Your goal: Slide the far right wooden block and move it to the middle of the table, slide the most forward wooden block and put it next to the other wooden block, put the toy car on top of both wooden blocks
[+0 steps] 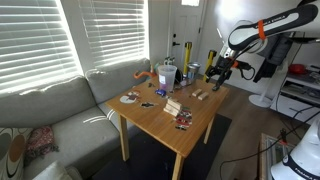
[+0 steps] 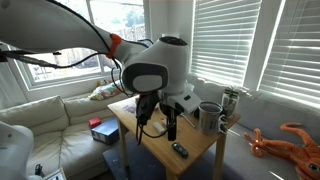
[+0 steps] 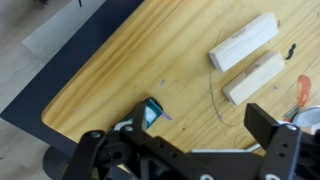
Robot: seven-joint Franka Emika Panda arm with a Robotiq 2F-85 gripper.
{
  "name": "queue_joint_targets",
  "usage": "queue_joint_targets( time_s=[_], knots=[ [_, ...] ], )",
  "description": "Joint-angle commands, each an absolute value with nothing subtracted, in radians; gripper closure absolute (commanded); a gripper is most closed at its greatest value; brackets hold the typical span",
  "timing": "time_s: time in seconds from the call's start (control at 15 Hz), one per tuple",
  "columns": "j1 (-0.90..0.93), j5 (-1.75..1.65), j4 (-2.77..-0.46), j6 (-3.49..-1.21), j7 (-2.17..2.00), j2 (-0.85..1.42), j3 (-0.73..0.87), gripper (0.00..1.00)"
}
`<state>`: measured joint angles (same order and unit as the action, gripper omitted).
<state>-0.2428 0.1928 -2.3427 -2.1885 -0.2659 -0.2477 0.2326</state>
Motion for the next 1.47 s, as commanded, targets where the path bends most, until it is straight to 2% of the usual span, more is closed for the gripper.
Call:
queue_joint_targets(
  time_s=[0.0,0.4,0.47,0.6,0.67,1.27,1.4],
  knots=[
    [-0.276,0.177,-2.306,-2.146,-0.342,-0.219,0.237,0.0],
    [-0.297,0.192,-2.268,-2.141,-0.39,-0.143,0.253,0.0],
    [-0.296,0.198,-2.258,-2.137,-0.394,-0.127,0.256,0.03],
    [-0.295,0.204,-2.242,-2.128,-0.405,-0.102,0.26,0.28],
    [-0.295,0.207,-2.233,-2.121,-0.407,-0.091,0.263,0.32],
    [-0.288,0.194,-2.18,-2.057,-0.38,-0.053,0.271,0.96],
    [-0.279,0.161,-2.197,-2.072,-0.357,-0.083,0.262,0.93]
  ],
)
